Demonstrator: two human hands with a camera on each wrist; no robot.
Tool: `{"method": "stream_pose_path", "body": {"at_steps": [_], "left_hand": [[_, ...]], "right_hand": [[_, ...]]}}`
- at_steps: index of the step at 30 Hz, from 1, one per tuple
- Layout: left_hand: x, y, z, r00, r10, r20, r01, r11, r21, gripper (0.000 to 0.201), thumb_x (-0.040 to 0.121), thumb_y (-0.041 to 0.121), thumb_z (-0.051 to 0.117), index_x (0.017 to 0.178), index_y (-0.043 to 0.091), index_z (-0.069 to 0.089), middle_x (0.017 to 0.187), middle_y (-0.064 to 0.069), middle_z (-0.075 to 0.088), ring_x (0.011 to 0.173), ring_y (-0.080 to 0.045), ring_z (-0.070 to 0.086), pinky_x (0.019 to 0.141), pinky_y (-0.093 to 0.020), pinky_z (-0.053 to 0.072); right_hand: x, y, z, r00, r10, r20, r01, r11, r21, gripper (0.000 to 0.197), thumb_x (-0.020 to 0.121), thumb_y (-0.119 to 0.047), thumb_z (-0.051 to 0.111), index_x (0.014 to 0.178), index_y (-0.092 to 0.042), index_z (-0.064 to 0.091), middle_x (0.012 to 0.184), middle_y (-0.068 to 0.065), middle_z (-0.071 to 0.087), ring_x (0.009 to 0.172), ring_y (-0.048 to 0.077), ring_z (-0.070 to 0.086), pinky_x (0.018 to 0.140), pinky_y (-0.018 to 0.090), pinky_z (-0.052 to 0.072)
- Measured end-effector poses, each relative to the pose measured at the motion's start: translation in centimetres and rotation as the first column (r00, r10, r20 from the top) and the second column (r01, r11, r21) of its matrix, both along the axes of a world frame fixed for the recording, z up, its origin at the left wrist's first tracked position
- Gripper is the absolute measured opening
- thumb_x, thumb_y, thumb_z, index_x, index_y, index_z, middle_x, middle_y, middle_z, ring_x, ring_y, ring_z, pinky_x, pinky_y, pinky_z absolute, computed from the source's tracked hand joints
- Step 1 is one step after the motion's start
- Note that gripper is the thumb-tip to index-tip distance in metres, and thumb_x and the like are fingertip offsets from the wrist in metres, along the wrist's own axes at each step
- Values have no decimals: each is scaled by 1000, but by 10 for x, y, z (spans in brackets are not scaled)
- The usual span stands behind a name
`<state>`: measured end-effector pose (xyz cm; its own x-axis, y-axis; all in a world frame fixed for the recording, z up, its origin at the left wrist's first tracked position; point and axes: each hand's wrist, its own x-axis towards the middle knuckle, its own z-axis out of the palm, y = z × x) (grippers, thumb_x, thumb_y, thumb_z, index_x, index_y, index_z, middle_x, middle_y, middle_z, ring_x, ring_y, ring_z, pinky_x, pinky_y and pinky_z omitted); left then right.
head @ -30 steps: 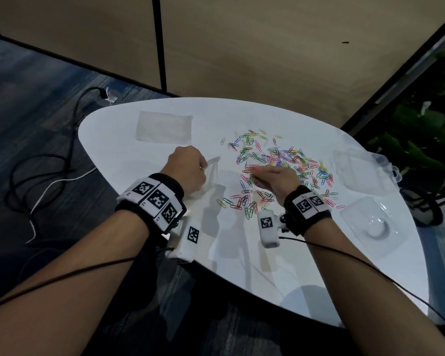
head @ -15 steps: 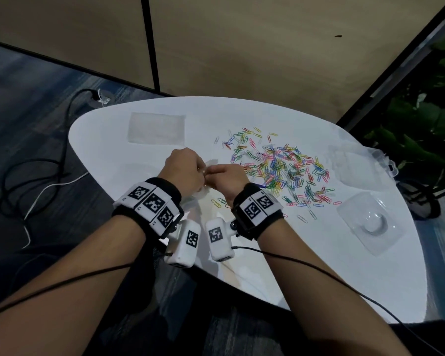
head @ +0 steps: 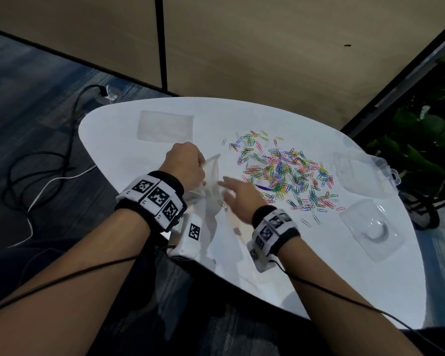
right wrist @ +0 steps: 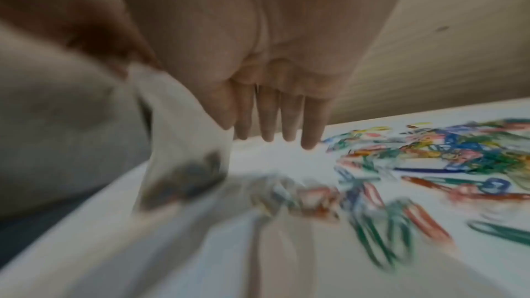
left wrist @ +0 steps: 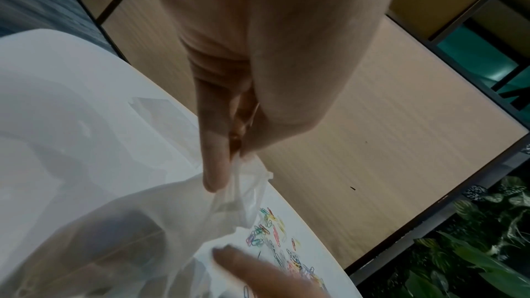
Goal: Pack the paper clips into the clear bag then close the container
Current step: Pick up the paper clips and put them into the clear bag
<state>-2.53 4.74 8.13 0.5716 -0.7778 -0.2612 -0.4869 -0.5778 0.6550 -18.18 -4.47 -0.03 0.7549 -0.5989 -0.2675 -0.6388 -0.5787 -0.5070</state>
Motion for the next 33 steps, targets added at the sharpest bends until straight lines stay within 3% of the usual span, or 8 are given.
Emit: {"method": "stream_pose_path", "body": {"at_steps": [4,9,13,16,19,25,30,33], "left_hand": [[1,3,3,1000,-6,15,6,1000,8,33,85,-3,54,101,12,79,92,-11,76,92,-26,72,79,-31,58],[-2,4,5,998,-55,14,54,997,59,32,81,-5,54,93,9,80,85,-10,74,89,-27,71,70,-29,55],[-8,3,6,997,-71,6,70,994,89,32,80,-7,54,91,8,79,85,-12,75,89,-28,72,72,-30,57],[-8,3,6,998,-70,-1,70,993,98,30,82,-5,56,96,8,79,84,-11,74,90,-28,72,75,-31,58],[-8,4,5,998,-69,-2,69,992,105,27,83,-4,60,100,7,78,87,-12,74,92,-28,72,78,-31,57],[-10,6,2,997,-82,6,81,989,122,27,86,-4,56,99,5,78,88,-14,76,86,-30,73,83,-36,61],[-10,5,2,995,-97,7,95,987,133,26,84,-3,57,96,6,78,90,-15,75,86,-32,73,84,-39,61],[-9,3,1,996,-94,7,92,986,139,27,81,-5,56,89,7,79,86,-13,74,85,-30,73,82,-40,62]], "right_hand": [[-25,17,-51,845,400,-355,-487,849,-203,62,95,-14,44,153,-16,22,162,12,13,146,32,22,117,48,28],[-71,-6,-46,810,275,-518,-491,800,-343,67,98,-11,36,155,-24,4,165,0,-1,150,36,3,118,58,10],[-75,-17,-48,837,244,-489,-383,901,-206,64,99,-9,38,155,-25,11,164,3,0,148,40,10,114,56,29],[-63,-17,-48,832,256,-492,-430,857,-282,58,94,4,42,149,-9,27,158,14,22,132,40,40,100,46,46],[-53,-15,-47,865,215,-453,-389,858,-335,34,93,4,42,124,-1,52,131,18,48,110,35,54,86,41,46],[-37,-22,-32,869,145,-474,-341,869,-359,21,90,6,49,104,2,64,110,16,59,100,32,60,78,36,48],[-41,-57,-17,919,-96,-383,-22,956,-292,19,93,-11,56,83,-8,71,78,6,66,64,15,57,66,23,50],[-53,-75,-5,945,-270,-183,245,958,-150,16,89,-17,66,83,-10,79,78,3,73,68,16,66,77,24,57]]}}
